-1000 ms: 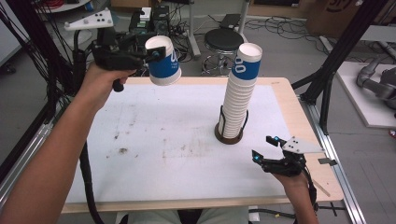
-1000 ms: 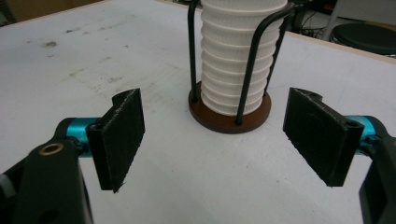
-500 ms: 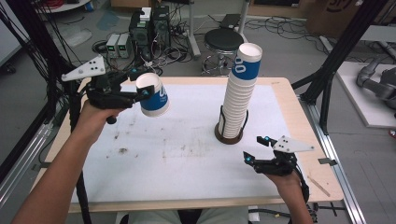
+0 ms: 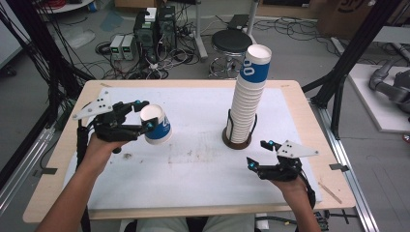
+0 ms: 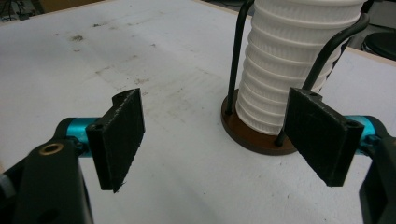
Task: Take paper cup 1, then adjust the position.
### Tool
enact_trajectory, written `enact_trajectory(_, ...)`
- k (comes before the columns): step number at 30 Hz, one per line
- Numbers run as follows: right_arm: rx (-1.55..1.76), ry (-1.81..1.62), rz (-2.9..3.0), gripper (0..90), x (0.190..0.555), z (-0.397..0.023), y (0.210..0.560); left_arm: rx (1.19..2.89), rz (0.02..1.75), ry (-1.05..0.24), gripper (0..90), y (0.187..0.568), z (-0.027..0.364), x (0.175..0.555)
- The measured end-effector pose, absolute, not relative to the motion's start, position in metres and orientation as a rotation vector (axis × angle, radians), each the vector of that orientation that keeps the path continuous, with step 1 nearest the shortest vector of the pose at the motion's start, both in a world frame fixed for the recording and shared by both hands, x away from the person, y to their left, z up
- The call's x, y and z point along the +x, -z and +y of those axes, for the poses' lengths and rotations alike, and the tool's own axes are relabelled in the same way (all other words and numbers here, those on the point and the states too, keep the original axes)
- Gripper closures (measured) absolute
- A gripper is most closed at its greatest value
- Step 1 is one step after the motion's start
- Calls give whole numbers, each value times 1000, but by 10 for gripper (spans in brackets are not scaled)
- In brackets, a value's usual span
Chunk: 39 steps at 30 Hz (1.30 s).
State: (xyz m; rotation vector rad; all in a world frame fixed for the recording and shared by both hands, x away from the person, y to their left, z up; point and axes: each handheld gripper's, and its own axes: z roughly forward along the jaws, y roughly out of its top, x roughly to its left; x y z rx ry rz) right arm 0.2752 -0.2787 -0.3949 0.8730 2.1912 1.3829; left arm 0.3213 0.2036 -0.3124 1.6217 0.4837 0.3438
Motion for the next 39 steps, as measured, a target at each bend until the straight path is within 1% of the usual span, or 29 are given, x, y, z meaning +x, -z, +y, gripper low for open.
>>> enact_trajectory(6, 898, -1377, 2203, 211, 278, -278, 396, 1618, 493, -321, 316, 325, 200, 319)
enact_trajectory(15, 870, -1425, 2213, 210, 278, -274, 393, 1629, 484, -296, 316, 330, 190, 317)
enact_trajectory(27, 735, -1537, 2305, 210, 279, -247, 389, 1642, 467, -258, 316, 341, 176, 319)
enact_trajectory(39, 563, -1638, 2417, 210, 289, -199, 383, 1632, 408, -226, 317, 342, 159, 311)
